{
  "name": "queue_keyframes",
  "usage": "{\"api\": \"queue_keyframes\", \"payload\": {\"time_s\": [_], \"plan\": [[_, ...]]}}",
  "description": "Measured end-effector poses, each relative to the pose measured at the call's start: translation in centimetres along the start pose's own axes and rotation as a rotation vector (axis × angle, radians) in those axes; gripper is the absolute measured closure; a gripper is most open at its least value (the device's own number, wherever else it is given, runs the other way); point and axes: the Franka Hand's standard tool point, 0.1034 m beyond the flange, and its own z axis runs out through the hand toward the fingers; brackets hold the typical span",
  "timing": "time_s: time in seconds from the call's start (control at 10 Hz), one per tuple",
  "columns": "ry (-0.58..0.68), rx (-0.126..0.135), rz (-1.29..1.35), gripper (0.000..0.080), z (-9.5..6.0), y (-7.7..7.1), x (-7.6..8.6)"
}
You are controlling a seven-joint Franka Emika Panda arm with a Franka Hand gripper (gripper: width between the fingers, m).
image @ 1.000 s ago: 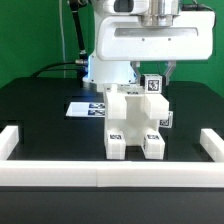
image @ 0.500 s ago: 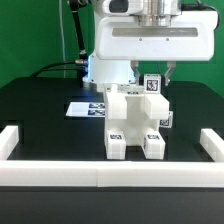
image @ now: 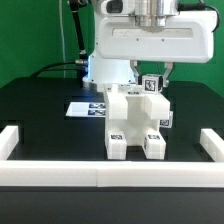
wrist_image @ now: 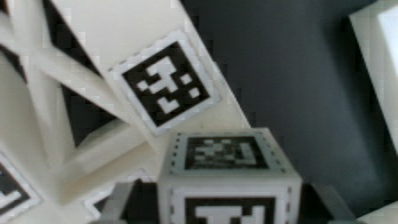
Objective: Assemble chair
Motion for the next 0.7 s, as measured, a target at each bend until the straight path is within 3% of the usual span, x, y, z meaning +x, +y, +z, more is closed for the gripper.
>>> {"api": "queue_keyframes", "payload": {"time_s": [0.7], "plan": [[-0.010,0.012,0.549,0.0514,0.06,-0.26,-0.19]]}}
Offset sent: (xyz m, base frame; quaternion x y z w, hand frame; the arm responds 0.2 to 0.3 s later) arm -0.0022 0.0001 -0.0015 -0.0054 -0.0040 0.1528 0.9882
